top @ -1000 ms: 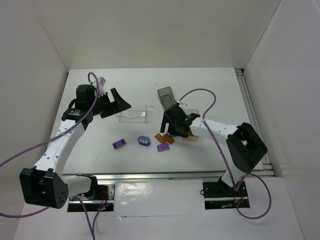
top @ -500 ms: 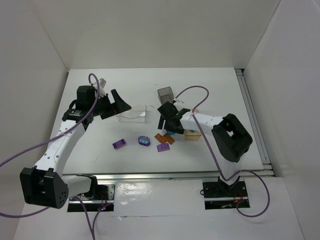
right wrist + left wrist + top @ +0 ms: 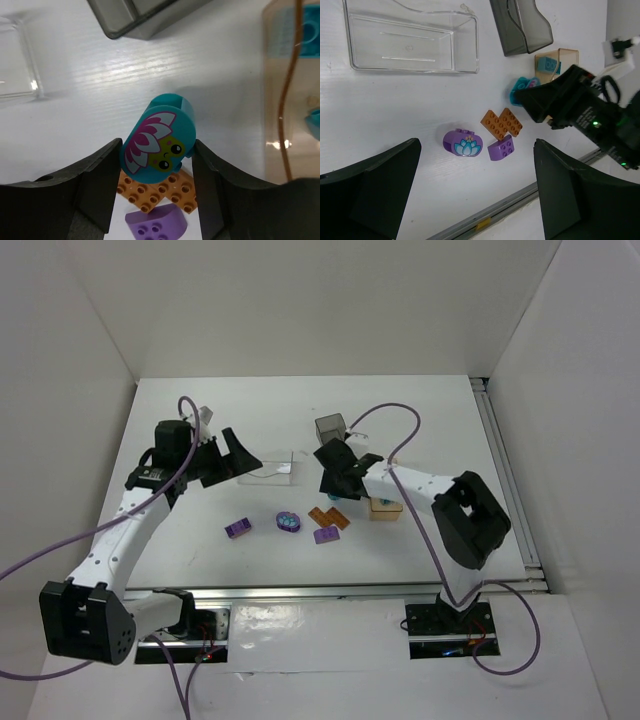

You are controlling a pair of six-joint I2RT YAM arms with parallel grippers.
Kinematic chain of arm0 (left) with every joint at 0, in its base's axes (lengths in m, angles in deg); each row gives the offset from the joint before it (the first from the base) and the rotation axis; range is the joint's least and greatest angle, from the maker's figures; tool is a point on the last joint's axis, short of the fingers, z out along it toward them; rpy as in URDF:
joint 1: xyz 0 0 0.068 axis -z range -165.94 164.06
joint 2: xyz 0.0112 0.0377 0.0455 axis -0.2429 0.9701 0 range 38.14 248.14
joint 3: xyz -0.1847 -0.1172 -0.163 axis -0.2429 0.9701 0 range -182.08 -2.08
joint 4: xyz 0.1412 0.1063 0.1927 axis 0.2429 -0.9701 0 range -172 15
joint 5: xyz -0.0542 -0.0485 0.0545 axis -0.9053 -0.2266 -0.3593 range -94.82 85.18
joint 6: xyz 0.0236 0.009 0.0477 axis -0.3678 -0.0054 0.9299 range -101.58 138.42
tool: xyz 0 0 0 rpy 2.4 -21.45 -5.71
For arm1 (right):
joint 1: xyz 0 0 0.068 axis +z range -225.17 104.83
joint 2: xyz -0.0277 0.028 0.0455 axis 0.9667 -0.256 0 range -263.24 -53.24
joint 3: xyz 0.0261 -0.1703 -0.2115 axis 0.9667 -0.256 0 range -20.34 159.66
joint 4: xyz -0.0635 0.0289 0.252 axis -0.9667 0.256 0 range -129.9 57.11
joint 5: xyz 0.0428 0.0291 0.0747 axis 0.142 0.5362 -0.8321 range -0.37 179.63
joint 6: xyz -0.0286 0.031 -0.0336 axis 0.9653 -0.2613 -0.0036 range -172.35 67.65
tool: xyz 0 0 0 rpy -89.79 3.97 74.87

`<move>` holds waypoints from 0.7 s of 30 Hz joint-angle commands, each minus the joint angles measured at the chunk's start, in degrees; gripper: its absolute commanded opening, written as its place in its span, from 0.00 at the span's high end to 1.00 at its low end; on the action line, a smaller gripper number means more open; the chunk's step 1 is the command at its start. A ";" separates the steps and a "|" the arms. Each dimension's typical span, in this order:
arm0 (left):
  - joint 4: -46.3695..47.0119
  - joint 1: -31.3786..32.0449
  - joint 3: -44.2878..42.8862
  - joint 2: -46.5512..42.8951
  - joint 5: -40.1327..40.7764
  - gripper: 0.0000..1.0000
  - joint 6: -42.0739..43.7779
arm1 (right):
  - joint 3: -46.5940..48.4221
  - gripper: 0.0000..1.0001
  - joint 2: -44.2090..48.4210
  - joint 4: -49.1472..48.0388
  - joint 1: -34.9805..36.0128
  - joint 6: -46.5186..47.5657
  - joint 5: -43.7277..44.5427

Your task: Sort the legos into containers by color

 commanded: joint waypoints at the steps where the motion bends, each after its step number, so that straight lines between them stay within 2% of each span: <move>1: 1.89 -0.35 0.97 -2.38 -0.21 0.00 0.00 | 0.87 0.69 8.17 0.34 0.50 2.27 4.56; 5: 1.89 -0.35 1.50 -3.52 -0.74 0.00 0.00 | 0.87 0.69 15.73 1.75 0.32 4.30 9.04; 7: 3.03 -0.35 2.11 -3.52 -1.96 0.00 0.00 | -0.44 0.69 18.90 3.06 -2.48 4.92 10.88; 12: 2.78 -0.35 2.82 -2.12 -3.37 0.00 0.00 | -4.82 0.69 20.67 3.07 -9.33 6.85 10.89; 16: 1.72 2.45 1.68 -0.45 -5.40 0.00 4.56 | -8.26 0.66 20.06 1.84 -12.07 6.85 9.05; 18: 0.23 4.91 0.28 2.00 -4.09 0.00 5.89 | -8.79 0.62 19.18 0.61 -13.38 6.85 8.26; 21: -4.33 7.98 -2.01 5.68 0.74 0.00 8.08 | -8.27 0.40 16.72 0.61 -13.39 6.85 8.25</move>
